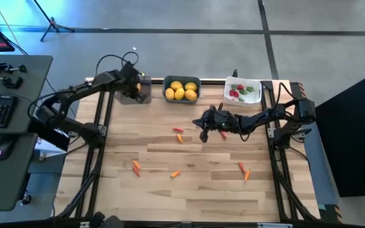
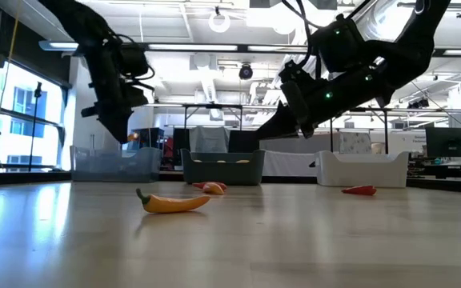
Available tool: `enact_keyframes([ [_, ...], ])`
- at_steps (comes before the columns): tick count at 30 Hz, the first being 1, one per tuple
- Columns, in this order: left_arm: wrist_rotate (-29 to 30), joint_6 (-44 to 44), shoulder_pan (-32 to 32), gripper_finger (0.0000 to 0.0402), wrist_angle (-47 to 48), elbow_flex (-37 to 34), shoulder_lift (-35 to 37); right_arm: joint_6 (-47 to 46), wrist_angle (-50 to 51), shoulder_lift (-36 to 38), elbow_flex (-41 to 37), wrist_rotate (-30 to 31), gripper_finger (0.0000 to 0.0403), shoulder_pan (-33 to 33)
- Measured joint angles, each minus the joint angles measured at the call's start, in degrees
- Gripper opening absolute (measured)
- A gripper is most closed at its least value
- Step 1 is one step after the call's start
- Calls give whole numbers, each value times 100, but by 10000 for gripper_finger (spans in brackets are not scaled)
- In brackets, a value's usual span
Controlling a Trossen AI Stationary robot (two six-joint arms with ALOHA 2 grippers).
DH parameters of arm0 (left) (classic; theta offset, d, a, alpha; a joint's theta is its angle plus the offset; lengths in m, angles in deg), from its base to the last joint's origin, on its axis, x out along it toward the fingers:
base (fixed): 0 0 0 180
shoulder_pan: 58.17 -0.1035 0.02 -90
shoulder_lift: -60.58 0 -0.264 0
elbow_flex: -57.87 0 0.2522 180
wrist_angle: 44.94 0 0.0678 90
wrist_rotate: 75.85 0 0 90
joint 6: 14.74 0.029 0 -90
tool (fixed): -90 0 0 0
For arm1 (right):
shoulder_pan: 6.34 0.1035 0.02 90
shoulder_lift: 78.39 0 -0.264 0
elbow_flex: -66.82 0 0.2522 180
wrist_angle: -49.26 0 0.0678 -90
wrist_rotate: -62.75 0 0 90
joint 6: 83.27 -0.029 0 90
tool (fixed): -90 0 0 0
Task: Sort produce into baskets
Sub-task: Put the yellow chili pepper into the transparent black bin, then put the orange chili pepper into the transparent black bin
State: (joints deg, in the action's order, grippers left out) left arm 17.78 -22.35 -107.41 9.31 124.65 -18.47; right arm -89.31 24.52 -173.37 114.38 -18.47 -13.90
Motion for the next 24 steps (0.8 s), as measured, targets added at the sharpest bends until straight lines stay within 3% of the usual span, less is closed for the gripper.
enact_keyframes([
  [10,-213,609,-228,11,-629,-2,-765,-71,7,0,2,-12,0,-284],
  [24,-182,1533,-155,118,-617,-2,-584,-103,9,0,2,-40,0,-410],
])
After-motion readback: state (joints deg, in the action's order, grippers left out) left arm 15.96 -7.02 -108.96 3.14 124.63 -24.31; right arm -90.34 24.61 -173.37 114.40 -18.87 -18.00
